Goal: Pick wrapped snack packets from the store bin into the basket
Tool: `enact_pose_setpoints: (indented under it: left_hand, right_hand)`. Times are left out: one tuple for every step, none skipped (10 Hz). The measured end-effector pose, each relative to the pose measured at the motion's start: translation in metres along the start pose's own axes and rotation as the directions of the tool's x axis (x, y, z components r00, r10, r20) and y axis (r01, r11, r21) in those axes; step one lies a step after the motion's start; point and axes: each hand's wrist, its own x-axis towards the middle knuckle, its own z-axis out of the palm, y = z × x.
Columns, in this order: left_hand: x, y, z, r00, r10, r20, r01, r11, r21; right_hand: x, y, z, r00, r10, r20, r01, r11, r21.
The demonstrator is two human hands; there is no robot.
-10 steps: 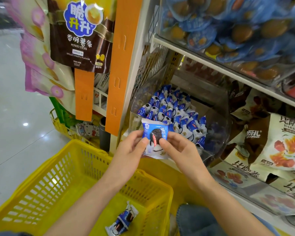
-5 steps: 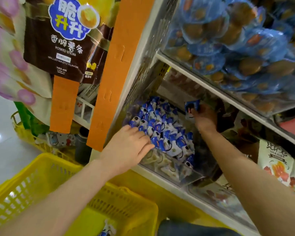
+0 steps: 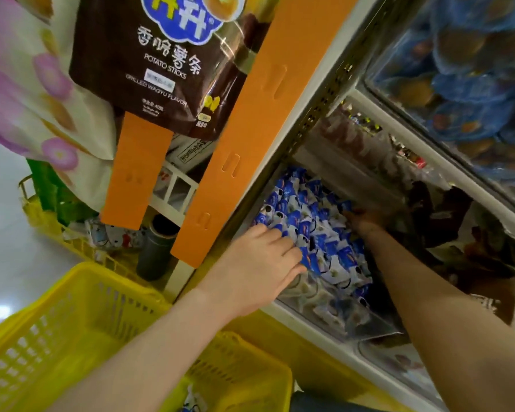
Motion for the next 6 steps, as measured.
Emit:
enact_pose_setpoints:
  left_hand:
    - [0.000,-0.001,0.000,1.000,0.000,0.004,0.000,1.000,0.006]
    - [0.002,0.002,-0.003,0.999,-0.013,0.041,0.012,1.000,0.028]
    - [0.001,0.008,-0.008,0.998,-0.053,0.035,0.051,0.998,0.044]
    - [0.002,0.016,-0.015,0.980,-0.149,0.131,0.146,0.989,0.030]
    - [0.001,0.026,-0.023,0.943,-0.269,0.197,0.269,0.963,0.024]
    - [-0.006,0.044,-0.042,0.920,-0.364,0.148,0.378,0.921,-0.088]
  right_hand:
    - [-0.003,0.003,0.000,1.000,0.007,-0.027,-0.007,1.000,0.023]
    - [-0.010,-0.005,-0.002,1.000,-0.019,-0.015,0.018,0.998,-0.056]
    - [-0.025,-0.017,-0.010,0.994,-0.105,-0.037,0.103,0.993,-0.058]
    - [-0.055,-0.029,-0.024,0.984,-0.175,0.025,0.175,0.984,-0.031]
    - [-0.099,-0.033,-0.042,0.934,-0.354,0.056,0.353,0.935,0.024]
    - [-0.155,-0.021,-0.066,0.822,-0.570,-0.015,0.558,0.799,0.223]
